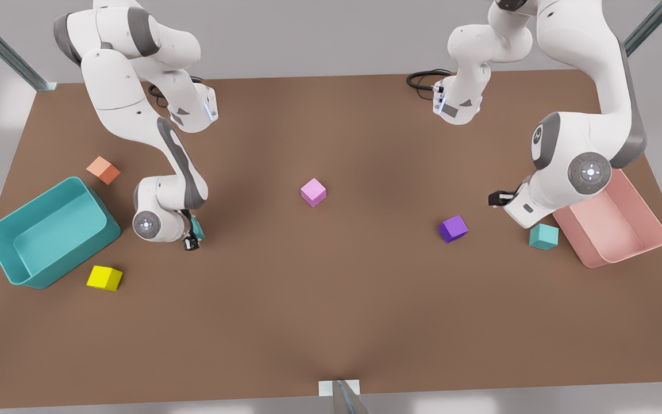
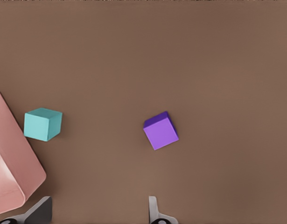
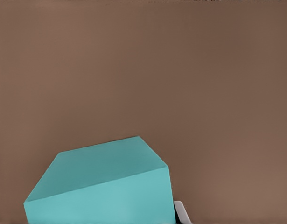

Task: Stack the two blue cubes on top of each other

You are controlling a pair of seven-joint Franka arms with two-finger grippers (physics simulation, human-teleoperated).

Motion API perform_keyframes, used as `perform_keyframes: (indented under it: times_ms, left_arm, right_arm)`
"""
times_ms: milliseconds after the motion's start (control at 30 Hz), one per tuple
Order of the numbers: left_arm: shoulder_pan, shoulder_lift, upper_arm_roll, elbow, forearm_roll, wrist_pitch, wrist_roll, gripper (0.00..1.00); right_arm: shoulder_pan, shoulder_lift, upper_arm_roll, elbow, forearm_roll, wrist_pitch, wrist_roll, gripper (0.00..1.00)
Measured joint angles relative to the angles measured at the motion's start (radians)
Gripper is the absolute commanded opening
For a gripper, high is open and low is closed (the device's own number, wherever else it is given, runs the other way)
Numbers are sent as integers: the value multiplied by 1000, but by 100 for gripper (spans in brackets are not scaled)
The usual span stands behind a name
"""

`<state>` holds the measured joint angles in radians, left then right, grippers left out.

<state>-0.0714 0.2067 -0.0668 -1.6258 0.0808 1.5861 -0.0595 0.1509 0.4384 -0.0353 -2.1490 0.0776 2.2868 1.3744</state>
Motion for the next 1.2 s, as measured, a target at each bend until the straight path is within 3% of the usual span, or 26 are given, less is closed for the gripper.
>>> perform_keyframes:
  times_ms: [200, 233, 267, 333, 433, 600, 800, 1133, 1200]
  left_arm:
    - [-5, 2, 1, -4, 2, 21, 4, 100]
    - [-6, 3, 2, -4, 2, 24, 5, 100]
    - [-13, 3, 21, -4, -1, 32, 6, 100]
    - [-25, 4, 104, -59, -14, 78, 23, 100]
    - [-13, 25, 176, -152, -24, 175, 71, 100]
    - [36, 124, 230, -228, -50, 356, 187, 100]
    - [91, 177, 260, -271, -58, 499, 333, 100]
    - [151, 275, 263, -301, -57, 651, 561, 100]
    - [163, 298, 263, -301, -58, 682, 597, 100]
  right_arm:
    - [4, 0, 0, 108, 64, -64, -17, 75]
    - [8, 0, 6, 129, 78, -78, -20, 71]
    - [12, 0, 16, 147, 94, -89, -24, 56]
    - [15, 15, 28, 182, 126, -104, -35, 50]
    - [24, 56, 47, 281, 178, -134, -50, 51]
    - [179, 111, 53, 486, 334, -180, -61, 53]
    - [377, 323, 52, 739, 432, -99, -41, 54]
    - [522, 443, 52, 785, 453, 134, 43, 55]
    - [532, 453, 52, 793, 453, 167, 59, 65]
